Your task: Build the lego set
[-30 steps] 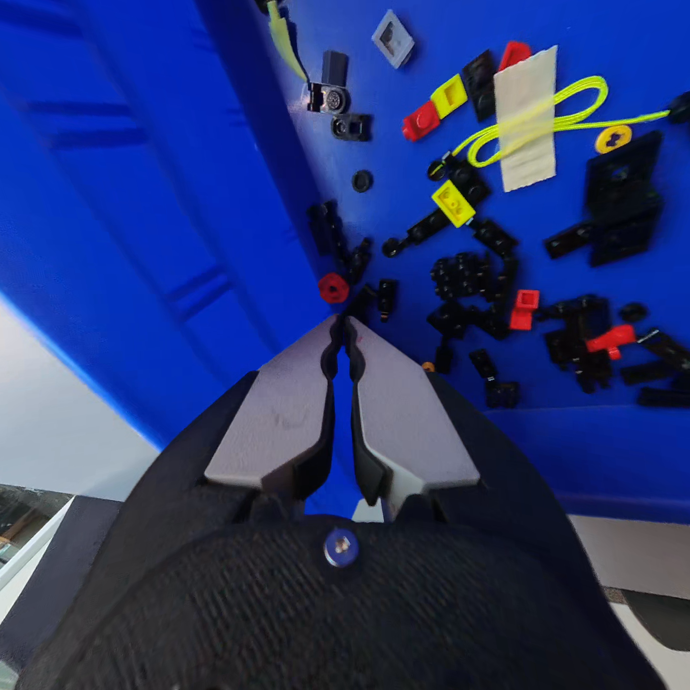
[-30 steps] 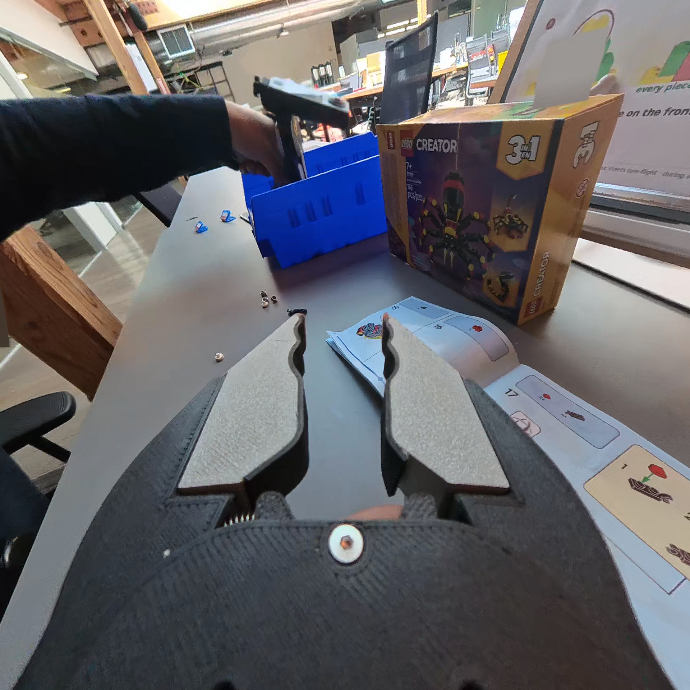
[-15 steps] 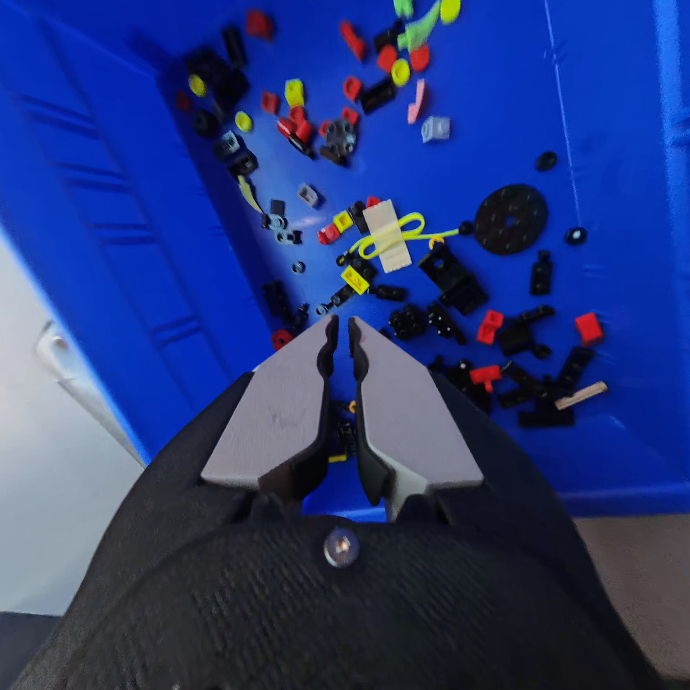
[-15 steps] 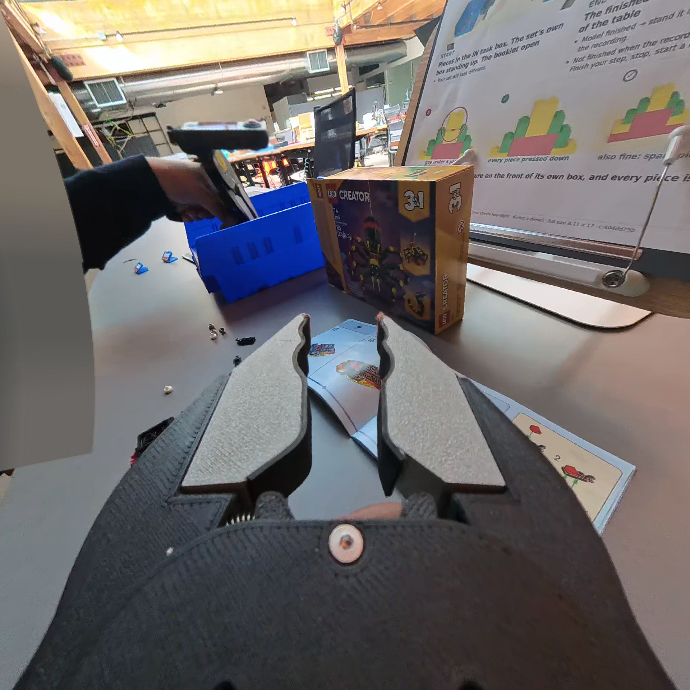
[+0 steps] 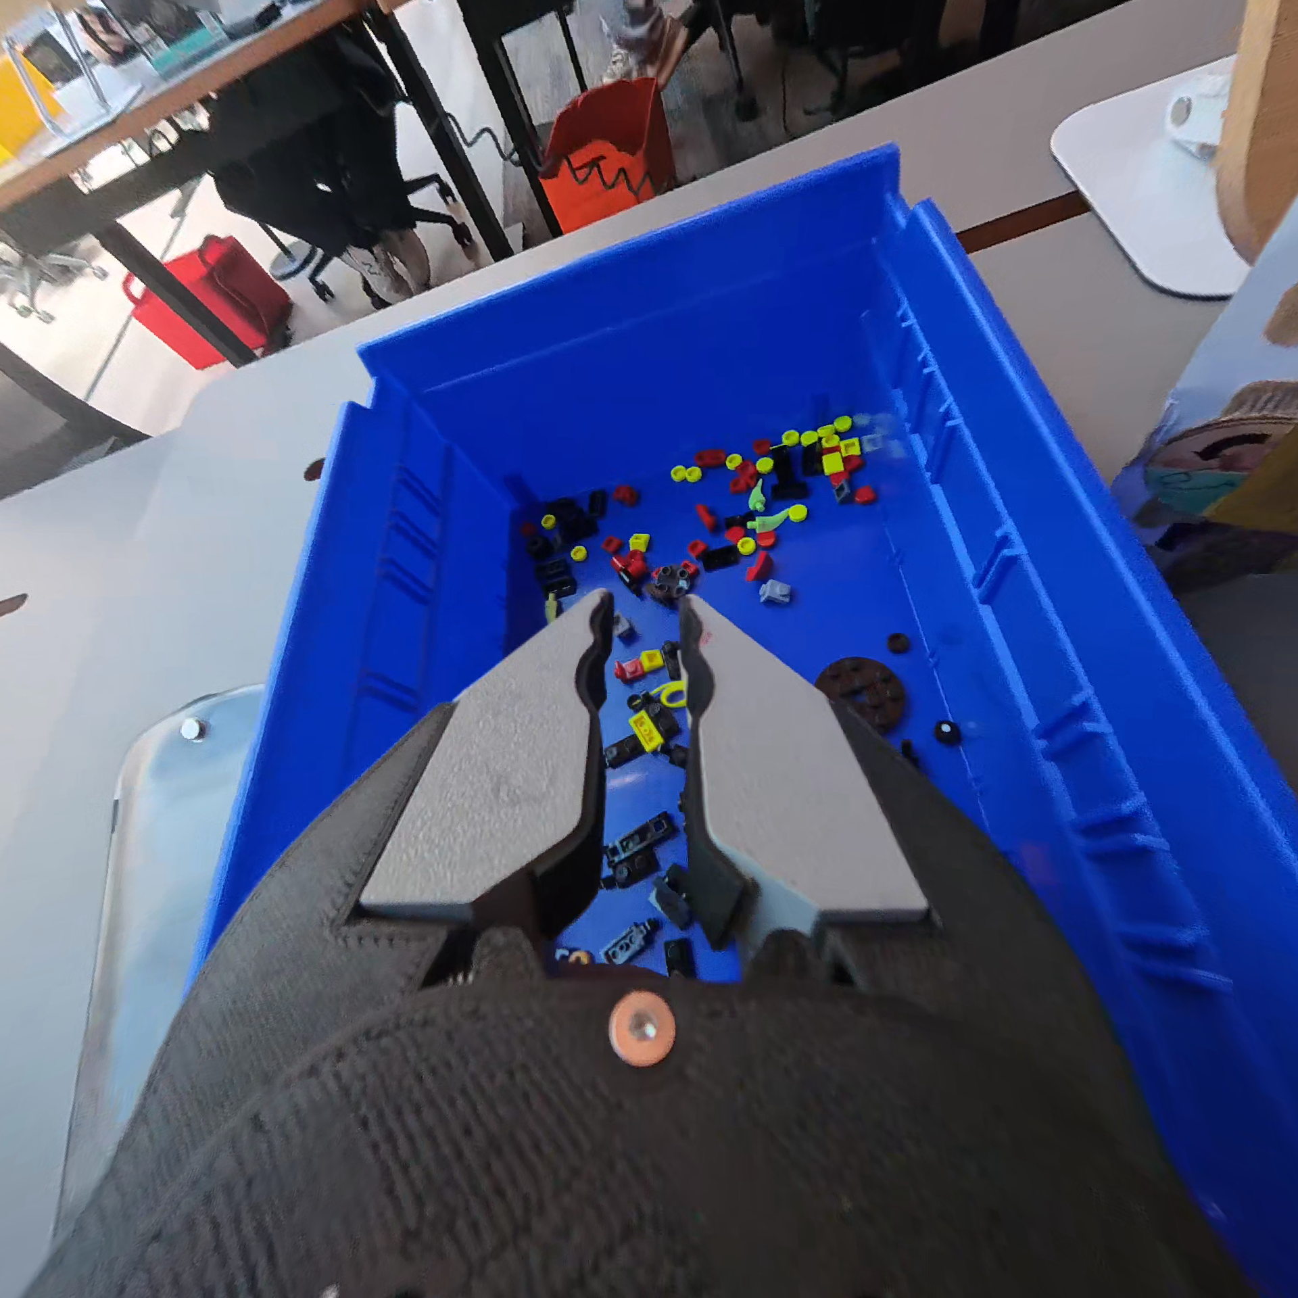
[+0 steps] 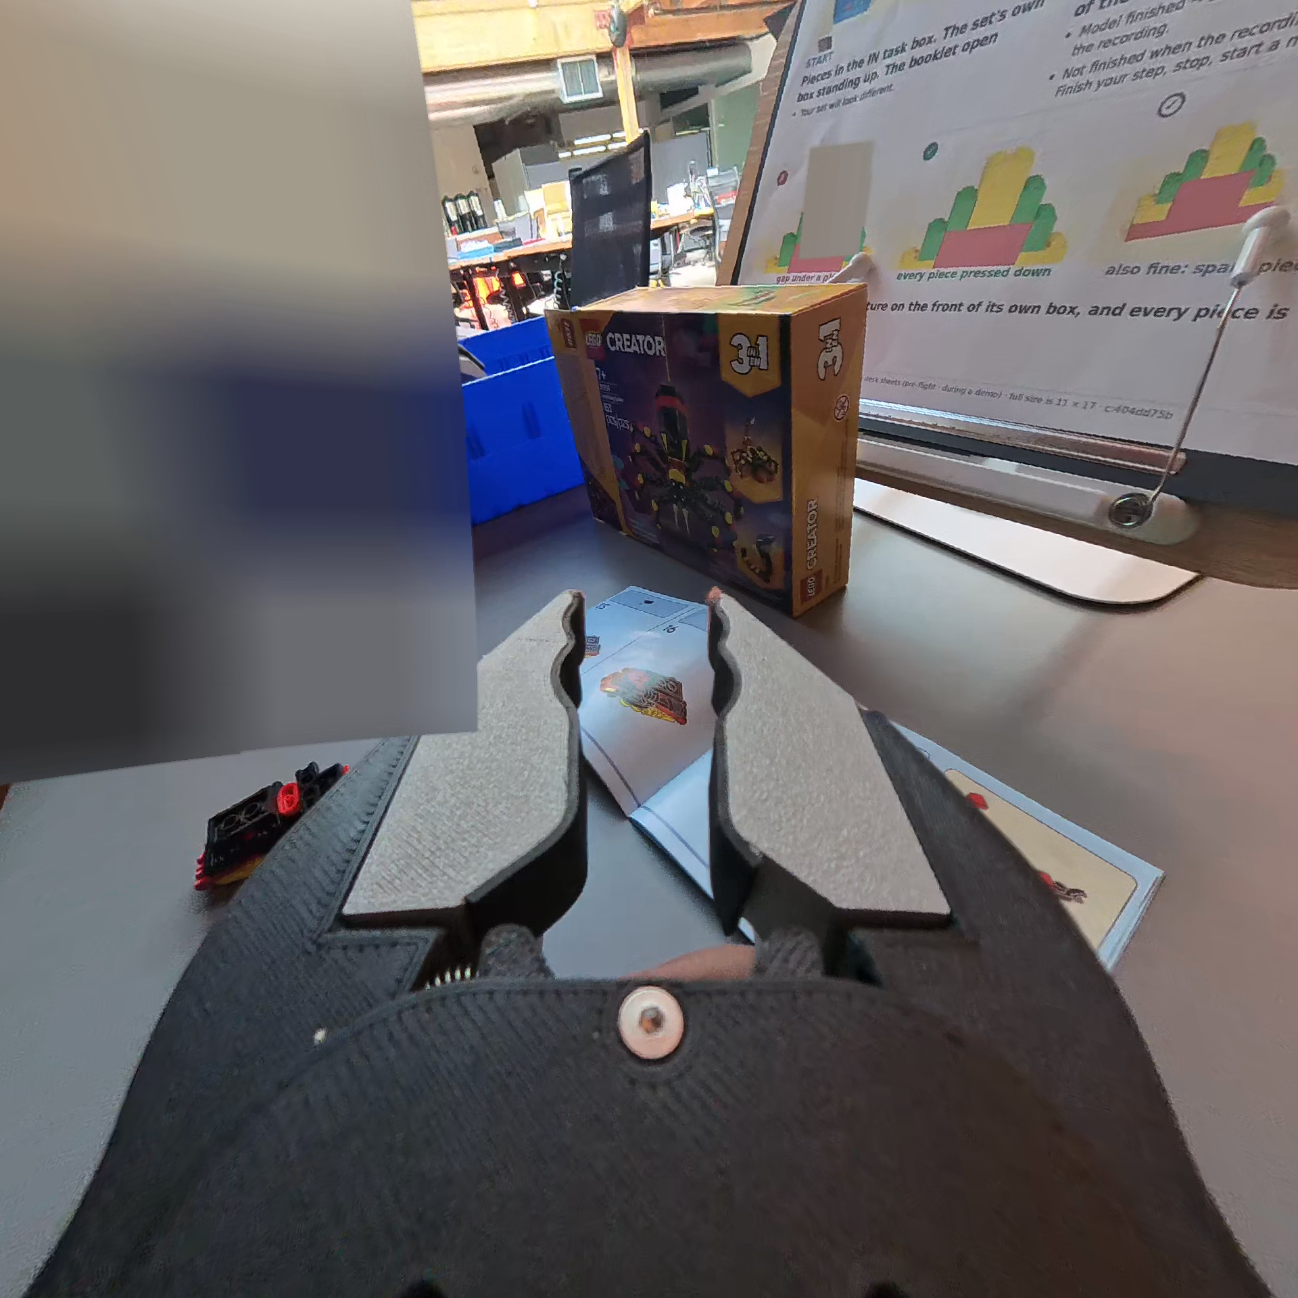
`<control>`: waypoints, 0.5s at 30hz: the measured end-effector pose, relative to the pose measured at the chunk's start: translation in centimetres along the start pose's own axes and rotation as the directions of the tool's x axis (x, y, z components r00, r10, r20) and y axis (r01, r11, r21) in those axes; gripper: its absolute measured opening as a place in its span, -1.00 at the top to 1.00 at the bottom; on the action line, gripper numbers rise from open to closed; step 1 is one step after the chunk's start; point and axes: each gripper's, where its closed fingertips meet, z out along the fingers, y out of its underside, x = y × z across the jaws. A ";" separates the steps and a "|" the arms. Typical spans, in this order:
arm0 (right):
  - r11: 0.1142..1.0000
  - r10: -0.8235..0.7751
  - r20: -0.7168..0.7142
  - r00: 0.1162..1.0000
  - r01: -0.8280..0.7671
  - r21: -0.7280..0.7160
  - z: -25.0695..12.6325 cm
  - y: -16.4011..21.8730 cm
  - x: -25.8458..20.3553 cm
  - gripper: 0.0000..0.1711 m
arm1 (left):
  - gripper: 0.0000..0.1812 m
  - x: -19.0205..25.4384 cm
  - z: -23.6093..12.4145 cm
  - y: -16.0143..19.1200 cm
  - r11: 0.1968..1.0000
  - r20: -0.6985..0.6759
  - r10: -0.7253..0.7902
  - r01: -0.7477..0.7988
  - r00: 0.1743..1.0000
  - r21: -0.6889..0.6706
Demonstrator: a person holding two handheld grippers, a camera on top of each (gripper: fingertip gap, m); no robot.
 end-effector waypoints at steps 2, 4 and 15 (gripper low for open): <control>1.000 -0.008 -0.016 1.000 0.008 -0.006 0.1 0.1 0.3 0.63 | 0.76 -0.3 -0.3 -0.4 0.998 -0.027 -0.045 0.046 0.999 0.038; 1.000 -0.015 -0.038 0.999 0.014 -0.013 0.2 0.2 0.6 0.62 | 0.76 -0.7 -0.6 -0.7 0.995 -0.035 -0.071 0.073 0.997 0.069; 0.996 -0.075 -0.133 0.988 0.068 -0.055 0.3 0.7 1.4 0.61 | 0.73 -3.9 -3.4 -1.6 0.977 -0.013 -0.138 0.138 0.990 0.163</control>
